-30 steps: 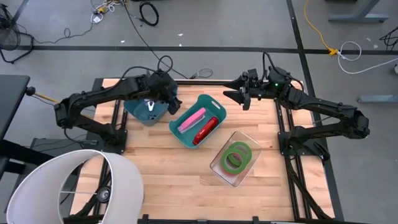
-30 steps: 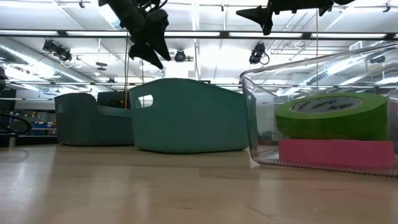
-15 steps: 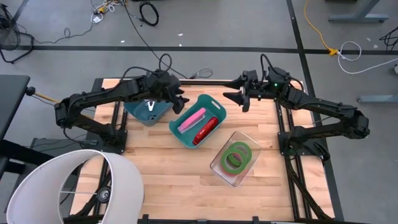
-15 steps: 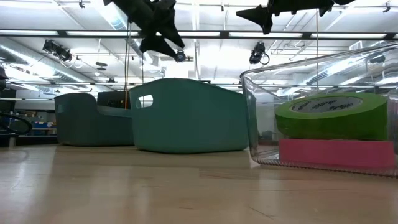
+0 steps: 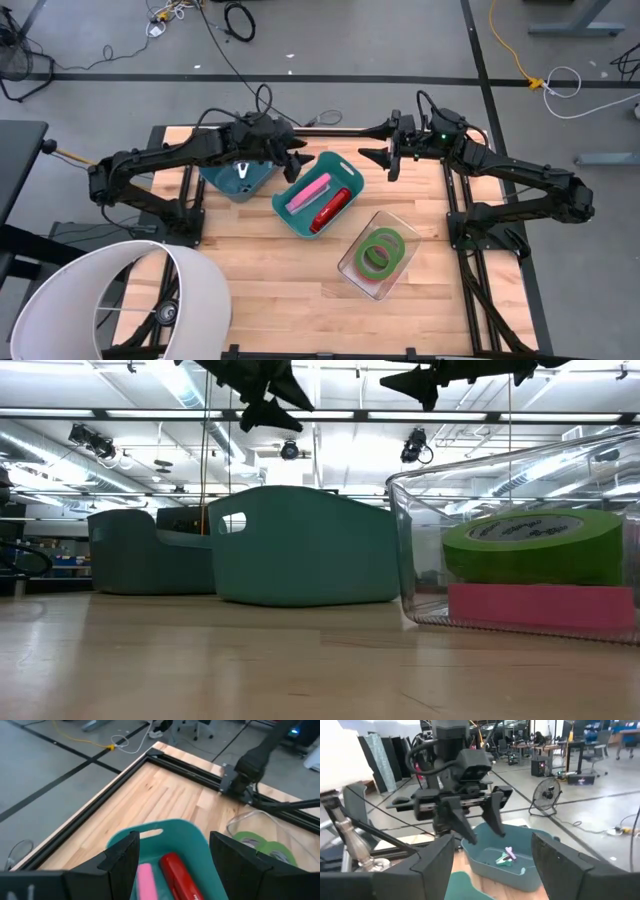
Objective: Pick and place Stapler, Stapler remover, tape
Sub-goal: Return to Home Position
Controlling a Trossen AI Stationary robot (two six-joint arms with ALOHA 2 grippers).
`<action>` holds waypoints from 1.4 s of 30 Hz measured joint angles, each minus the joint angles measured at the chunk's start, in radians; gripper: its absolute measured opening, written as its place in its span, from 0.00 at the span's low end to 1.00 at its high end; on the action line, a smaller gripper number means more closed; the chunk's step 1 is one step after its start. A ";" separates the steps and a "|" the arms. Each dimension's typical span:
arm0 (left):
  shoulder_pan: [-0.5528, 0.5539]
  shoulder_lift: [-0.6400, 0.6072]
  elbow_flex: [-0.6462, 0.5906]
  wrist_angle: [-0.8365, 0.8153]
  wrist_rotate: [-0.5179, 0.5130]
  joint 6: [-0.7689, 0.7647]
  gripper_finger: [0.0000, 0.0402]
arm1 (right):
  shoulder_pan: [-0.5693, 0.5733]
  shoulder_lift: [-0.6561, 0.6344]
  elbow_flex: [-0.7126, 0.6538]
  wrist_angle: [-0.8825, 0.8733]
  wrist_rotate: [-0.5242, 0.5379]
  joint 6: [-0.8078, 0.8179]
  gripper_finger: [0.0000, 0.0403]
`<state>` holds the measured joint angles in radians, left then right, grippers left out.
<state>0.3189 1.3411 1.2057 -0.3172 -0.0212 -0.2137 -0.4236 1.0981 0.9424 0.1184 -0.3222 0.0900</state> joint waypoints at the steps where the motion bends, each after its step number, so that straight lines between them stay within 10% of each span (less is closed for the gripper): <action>1: -0.006 0.000 0.000 0.004 0.000 0.001 0.60 | 0.000 0.000 0.000 0.000 0.000 -0.011 0.65; 42: -0.192 0.000 0.000 0.025 0.112 0.087 0.01 | 0.005 0.000 0.000 -0.001 0.000 -0.047 0.59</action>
<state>0.1270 1.3411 1.2053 -0.2919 0.0910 -0.1271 -0.4187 1.0981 0.9424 0.1173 -0.3225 0.0425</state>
